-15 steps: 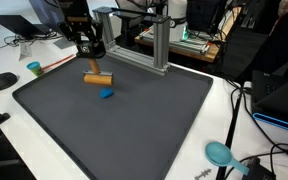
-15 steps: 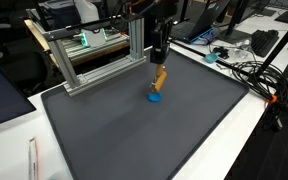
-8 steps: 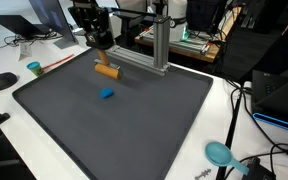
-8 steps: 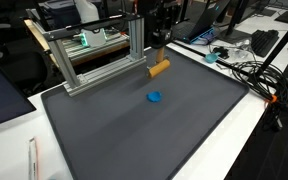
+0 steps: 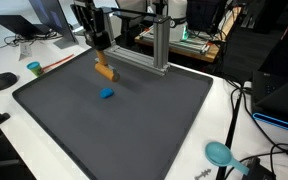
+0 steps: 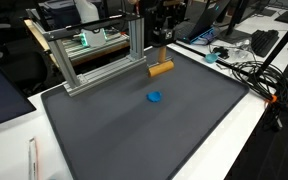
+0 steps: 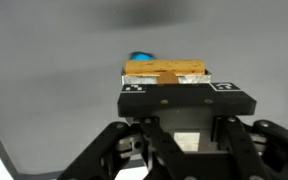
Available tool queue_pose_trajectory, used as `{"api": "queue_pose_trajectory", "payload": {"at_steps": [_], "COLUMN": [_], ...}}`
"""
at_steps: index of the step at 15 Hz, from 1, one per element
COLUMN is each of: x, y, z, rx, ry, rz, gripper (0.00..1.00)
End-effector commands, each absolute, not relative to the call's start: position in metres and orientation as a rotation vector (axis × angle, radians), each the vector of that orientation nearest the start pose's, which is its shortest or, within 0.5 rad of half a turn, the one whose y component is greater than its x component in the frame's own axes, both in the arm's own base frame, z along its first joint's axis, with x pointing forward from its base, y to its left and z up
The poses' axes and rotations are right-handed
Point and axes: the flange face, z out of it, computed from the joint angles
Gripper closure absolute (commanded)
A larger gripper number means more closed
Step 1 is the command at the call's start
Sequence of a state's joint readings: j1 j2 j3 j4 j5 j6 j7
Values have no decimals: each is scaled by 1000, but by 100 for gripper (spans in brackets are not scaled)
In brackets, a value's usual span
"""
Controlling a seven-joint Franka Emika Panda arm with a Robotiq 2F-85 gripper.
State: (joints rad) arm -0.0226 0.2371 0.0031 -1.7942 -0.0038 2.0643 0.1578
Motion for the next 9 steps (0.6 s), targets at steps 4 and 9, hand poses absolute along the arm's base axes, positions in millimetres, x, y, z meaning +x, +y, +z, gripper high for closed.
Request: {"api": "queue_pose_trajectory", "payload": {"at_steps": [4, 9], "x": [641, 653], "y": [-23, -57], "z": [390, 353], "rx": [-3113, -3097], "ry": [295, 365], "rz": [-18, -71], "gripper": [77, 77]}}
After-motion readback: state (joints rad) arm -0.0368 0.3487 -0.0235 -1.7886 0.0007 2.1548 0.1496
